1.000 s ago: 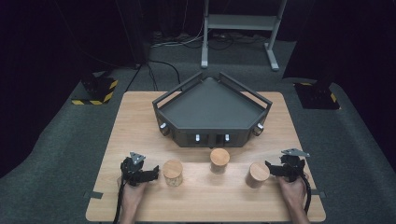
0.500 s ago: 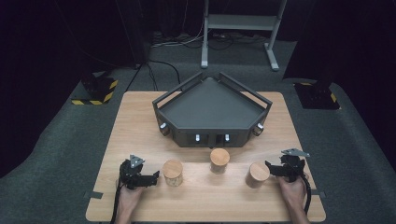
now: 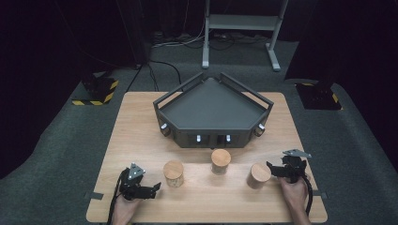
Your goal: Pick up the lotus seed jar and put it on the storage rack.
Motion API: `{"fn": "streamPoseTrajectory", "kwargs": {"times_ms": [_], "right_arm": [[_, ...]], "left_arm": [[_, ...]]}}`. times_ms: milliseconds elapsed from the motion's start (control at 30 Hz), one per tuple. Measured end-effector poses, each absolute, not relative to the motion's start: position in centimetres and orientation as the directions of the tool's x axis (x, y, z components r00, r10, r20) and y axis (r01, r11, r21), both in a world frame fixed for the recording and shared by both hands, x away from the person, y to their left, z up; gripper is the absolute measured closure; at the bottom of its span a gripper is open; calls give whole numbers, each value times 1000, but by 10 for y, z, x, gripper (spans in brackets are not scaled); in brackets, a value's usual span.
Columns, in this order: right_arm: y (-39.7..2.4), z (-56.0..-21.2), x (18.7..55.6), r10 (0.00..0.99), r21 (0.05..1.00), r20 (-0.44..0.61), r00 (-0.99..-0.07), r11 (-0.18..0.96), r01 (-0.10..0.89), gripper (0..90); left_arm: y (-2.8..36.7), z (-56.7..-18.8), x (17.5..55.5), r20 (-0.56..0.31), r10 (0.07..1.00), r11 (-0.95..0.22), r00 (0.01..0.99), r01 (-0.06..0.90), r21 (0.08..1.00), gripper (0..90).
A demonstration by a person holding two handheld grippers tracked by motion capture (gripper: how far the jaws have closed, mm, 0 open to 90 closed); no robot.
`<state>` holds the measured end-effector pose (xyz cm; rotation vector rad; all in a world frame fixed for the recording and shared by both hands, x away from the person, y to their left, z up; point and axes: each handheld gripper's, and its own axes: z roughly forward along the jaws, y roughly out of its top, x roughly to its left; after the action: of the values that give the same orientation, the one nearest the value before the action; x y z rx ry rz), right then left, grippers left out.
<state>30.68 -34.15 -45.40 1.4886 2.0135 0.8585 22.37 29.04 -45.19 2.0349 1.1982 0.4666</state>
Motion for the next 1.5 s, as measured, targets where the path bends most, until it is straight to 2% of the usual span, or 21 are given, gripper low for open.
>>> {"fn": "streamPoseTrajectory", "kwargs": {"times_ms": [433,900,1500], "right_arm": [[-341,-454,307,958,730,-18,-285,207,651,4],[-341,-454,307,958,730,-18,-285,207,651,4],[-341,-454,307,958,730,-18,-285,207,651,4]], "left_arm": [[272,-454,228,-65,800,-366,597,571,735,11],[254,-455,237,-78,787,-360,612,558,748,24],[229,-454,242,-58,810,-328,584,533,780,125]]}}
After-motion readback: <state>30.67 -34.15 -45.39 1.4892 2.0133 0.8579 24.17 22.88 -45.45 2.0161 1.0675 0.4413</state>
